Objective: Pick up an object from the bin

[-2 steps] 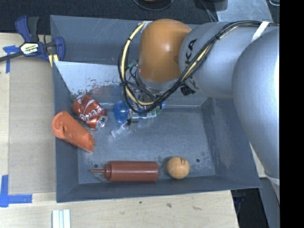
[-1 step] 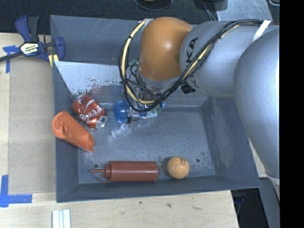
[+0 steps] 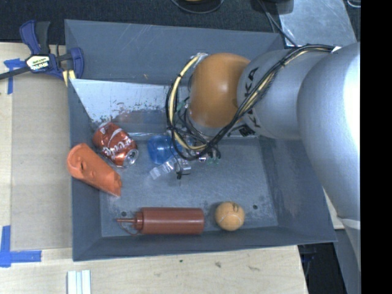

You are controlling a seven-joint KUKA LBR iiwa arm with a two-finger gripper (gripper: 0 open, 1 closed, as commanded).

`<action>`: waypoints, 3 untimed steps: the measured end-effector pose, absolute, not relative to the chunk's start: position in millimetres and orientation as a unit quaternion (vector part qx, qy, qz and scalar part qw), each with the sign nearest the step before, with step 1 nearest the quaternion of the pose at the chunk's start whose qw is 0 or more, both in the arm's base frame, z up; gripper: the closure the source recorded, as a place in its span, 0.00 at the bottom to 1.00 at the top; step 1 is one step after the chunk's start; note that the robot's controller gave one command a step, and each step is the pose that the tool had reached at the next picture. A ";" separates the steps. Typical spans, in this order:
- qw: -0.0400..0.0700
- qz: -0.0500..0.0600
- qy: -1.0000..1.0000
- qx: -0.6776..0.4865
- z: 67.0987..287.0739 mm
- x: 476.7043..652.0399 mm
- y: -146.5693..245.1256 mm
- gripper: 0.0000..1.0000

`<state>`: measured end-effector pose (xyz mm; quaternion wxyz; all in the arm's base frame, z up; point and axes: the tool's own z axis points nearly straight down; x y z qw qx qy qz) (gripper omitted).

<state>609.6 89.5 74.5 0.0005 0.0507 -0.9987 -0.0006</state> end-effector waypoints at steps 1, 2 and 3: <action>-0.006 -0.001 -1.000 0.016 78.0 612.9 100.4 1.00; -0.006 -0.001 -1.000 0.015 78.2 613.1 100.1 1.00; -0.007 -0.002 -1.000 -0.002 169.6 593.2 94.6 1.00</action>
Offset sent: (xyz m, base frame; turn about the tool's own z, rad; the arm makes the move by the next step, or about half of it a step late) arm 0.0000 0.0000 0.0000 0.0000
